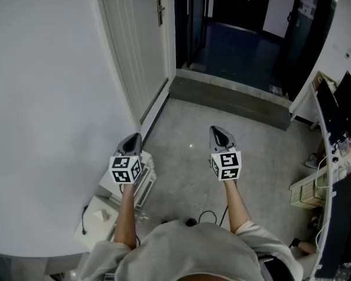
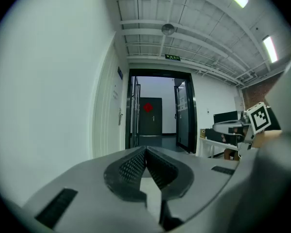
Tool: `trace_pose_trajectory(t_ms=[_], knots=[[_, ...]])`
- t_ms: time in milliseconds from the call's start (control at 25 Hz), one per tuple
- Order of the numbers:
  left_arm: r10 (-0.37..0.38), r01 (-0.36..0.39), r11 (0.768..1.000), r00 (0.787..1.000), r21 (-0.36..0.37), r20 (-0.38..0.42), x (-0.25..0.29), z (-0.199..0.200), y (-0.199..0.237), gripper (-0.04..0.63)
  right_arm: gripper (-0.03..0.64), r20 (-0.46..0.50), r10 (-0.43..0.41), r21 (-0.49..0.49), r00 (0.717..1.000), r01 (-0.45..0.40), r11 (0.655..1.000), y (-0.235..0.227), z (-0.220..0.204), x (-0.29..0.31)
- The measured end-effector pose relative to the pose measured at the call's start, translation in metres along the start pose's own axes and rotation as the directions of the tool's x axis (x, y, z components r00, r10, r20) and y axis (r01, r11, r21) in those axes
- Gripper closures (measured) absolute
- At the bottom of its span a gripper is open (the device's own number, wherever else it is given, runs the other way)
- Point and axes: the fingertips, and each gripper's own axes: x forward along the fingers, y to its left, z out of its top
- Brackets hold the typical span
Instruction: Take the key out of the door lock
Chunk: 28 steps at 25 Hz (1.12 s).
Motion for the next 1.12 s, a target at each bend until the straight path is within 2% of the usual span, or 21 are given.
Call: trace_pose_trajectory(t_ms=[560, 1120], knots=[[-0.007, 0.007, 1.000, 1.000, -0.001, -0.007, 0.021, -0.003, -0.026, 0.577, 0.594, 0.016, -0.001, -0.007, 1.000, 0.001, 1.000, -0.026, -0.010, 0.001], [0.002, -0.002, 1.000, 0.999, -0.022, -0.034, 0.069, -0.025, -0.061, 0.577, 0.594, -0.025, 0.052, -0.021, 0.998, -0.052, 0.998, -0.067, -0.045, 0.020]])
